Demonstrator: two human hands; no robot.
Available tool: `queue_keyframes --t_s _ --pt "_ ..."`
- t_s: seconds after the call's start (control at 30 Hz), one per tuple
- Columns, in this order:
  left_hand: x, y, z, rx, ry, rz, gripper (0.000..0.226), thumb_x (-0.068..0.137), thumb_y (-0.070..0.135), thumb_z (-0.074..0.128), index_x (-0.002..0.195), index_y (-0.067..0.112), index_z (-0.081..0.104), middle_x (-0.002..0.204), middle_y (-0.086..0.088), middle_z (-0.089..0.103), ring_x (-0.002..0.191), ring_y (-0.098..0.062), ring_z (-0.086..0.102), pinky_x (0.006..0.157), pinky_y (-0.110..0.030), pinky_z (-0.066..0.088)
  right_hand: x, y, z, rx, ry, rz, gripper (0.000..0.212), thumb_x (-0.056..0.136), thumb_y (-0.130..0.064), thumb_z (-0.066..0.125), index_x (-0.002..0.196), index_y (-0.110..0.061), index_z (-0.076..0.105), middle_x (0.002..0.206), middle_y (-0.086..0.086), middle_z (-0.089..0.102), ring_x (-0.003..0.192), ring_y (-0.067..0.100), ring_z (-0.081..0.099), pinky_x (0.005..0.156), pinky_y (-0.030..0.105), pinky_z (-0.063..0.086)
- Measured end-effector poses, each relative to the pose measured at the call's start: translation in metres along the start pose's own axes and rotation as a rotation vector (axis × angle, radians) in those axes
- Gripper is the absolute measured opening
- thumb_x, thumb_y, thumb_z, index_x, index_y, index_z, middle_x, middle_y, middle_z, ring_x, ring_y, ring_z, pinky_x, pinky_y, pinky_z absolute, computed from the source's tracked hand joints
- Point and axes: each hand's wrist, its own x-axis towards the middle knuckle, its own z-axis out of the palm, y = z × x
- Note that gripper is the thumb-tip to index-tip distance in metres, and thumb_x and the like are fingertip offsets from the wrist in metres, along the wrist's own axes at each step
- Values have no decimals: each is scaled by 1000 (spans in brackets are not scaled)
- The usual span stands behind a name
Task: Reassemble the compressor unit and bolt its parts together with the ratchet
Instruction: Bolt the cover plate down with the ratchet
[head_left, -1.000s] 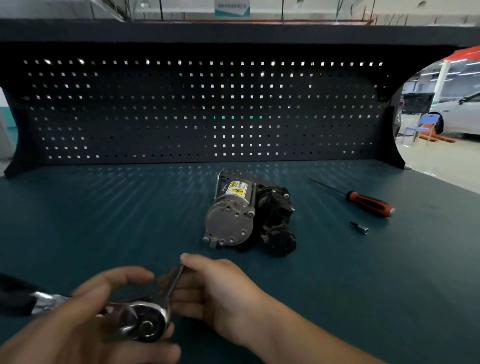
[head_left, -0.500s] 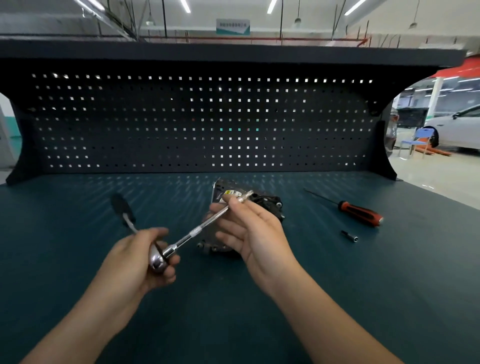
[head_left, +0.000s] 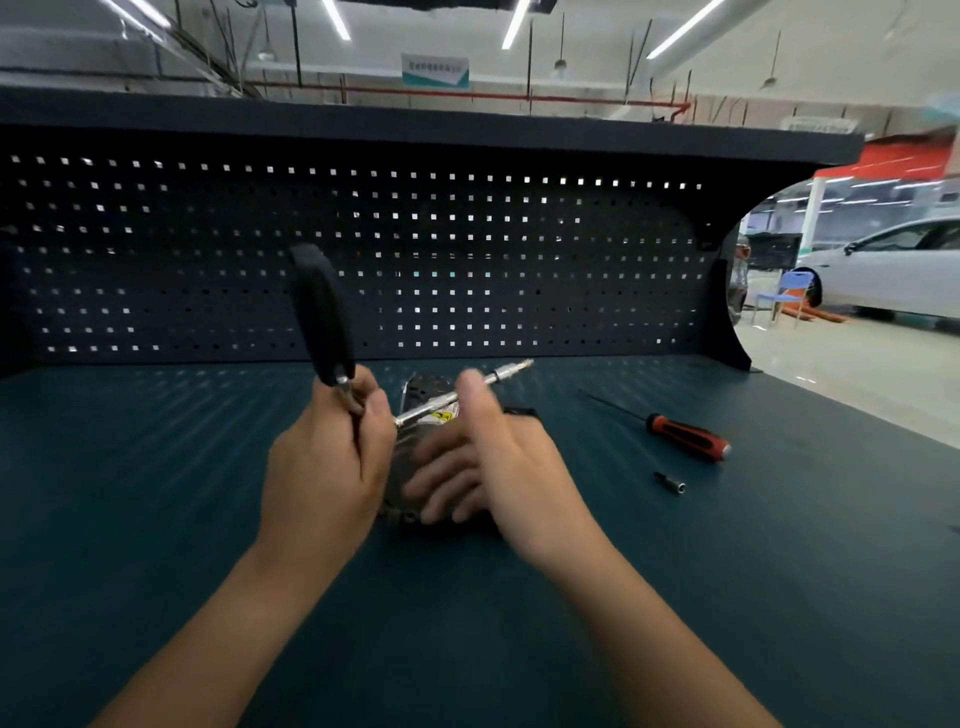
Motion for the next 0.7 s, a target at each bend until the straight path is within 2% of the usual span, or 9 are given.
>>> queue_keyframes --t_s 0.03,0.1,0.13,0.23,0.33,0.4,0.5,0.6,0.7 --pt "1 -3 -1 25 -23 27 28 88 39 29 85 17 46 68 6 51 59 -10 53 55 -22 38 -2 -7 -4 207 -150 70 79 62 -83 34 65 -11 66 60 8 69 49 17 63 44 20 48" --pt "-1 -8 0 25 -138 80 19 85 32 41 97 19 47 90 -17 59 84 -35 58 72 -47 47 -7 -15 -11 503 -418 169 86 61 -84 28 75 -9 68 65 11 70 50 18 65 42 19 48" --pt "-3 -7 1 -38 -213 82 19 82 30 45 99 22 46 98 -24 57 94 -43 55 79 -58 45 -12 -17 -13 571 -508 216 86 62 -82 28 79 -7 67 67 11 70 52 18 66 42 20 50" --pt "-9 -3 5 -61 -264 175 16 82 28 42 98 25 46 102 -13 54 96 -46 54 81 -65 43 -26 -20 -11 541 -575 336 63 71 -68 41 82 -9 62 64 5 69 54 14 67 44 19 51" --pt "-12 -3 8 85 -181 438 24 80 22 48 104 22 47 110 -3 45 102 -34 49 85 -49 42 -37 -28 -16 290 -453 332 24 89 -29 55 76 -8 55 55 -2 62 45 9 60 42 16 47" --pt "-12 -5 12 154 -152 599 30 81 22 49 111 19 47 117 -6 42 106 -25 44 87 -42 37 -42 -30 -25 -16 -317 255 22 93 -14 52 72 -7 53 51 -8 56 41 6 54 43 16 45" --pt "-9 -6 18 -22 -182 344 49 84 33 49 130 21 35 134 4 34 121 -11 38 98 -35 33 -50 -23 -40 -379 -15 32 24 91 -17 49 75 1 55 46 -9 50 41 4 48 44 19 40" --pt "2 -29 26 -29 -274 119 58 90 46 45 141 24 28 142 17 27 128 5 23 104 -26 23 -55 -14 -68 -198 375 -15 25 89 -12 51 68 2 51 41 -6 43 36 8 39 37 18 33" --pt "12 -62 45 45 -475 -15 53 92 35 48 141 17 35 141 5 38 128 -6 34 101 -22 25 -48 5 -106 74 592 113 25 91 -16 52 68 -9 44 40 -4 31 33 10 29 34 18 26"
